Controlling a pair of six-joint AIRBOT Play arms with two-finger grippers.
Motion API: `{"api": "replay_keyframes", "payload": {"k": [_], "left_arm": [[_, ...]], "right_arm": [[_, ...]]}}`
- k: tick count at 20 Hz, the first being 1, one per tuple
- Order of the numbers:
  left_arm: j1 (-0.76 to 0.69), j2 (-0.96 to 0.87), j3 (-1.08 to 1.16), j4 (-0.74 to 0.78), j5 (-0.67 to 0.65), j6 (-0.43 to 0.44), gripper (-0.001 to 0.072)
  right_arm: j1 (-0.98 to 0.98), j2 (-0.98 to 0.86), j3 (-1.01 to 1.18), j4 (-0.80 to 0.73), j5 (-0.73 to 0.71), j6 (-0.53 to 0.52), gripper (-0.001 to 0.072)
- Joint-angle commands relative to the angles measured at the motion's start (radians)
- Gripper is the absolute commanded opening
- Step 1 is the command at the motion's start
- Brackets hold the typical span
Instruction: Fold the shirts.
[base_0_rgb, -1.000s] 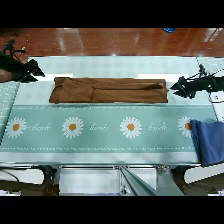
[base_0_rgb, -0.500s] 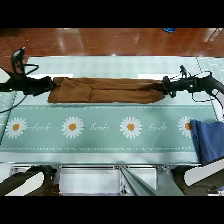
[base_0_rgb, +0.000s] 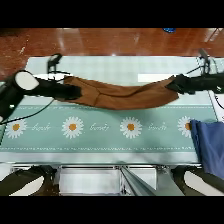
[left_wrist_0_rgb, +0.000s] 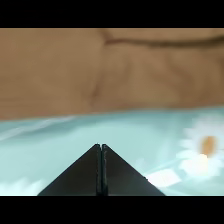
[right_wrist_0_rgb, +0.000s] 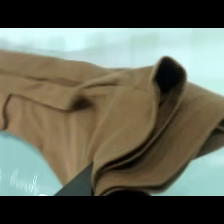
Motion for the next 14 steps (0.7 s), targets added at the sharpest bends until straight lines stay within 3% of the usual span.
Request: {"api": "replay_keyframes", "payload": {"k": [1, 4, 8, 11, 14], "left_arm": [[-0.175, -0.115, 0.06, -0.105, 0.157, -0.03, 0.0017], [-0.292, -0.343, 0.259, -0.121, 0.121, -0.049, 0.0017], [-0.422, -0.627, 0.527, -0.228, -0.086, -0.068, 0.0017], [-0.523, -0.739, 0.595, -0.383, -0.192, -0.034, 0.0018], [-0.603, -0.766, 0.594, -0.404, -0.219, -0.029, 0.0018]], "right_arm": [[0.001, 0.336, -0.154, -0.058, 0.079, 0.09, 0.0023], [0.001, 0.515, -0.172, -0.06, 0.17, 0.172, 0.0023], [0.001, 0.624, -0.172, -0.059, 0.227, 0.223, 0.0023], [0.001, 0.634, -0.172, -0.043, 0.226, 0.221, 0.0023], [0.001, 0.631, -0.172, -0.021, 0.196, 0.198, 0.0023]]}}
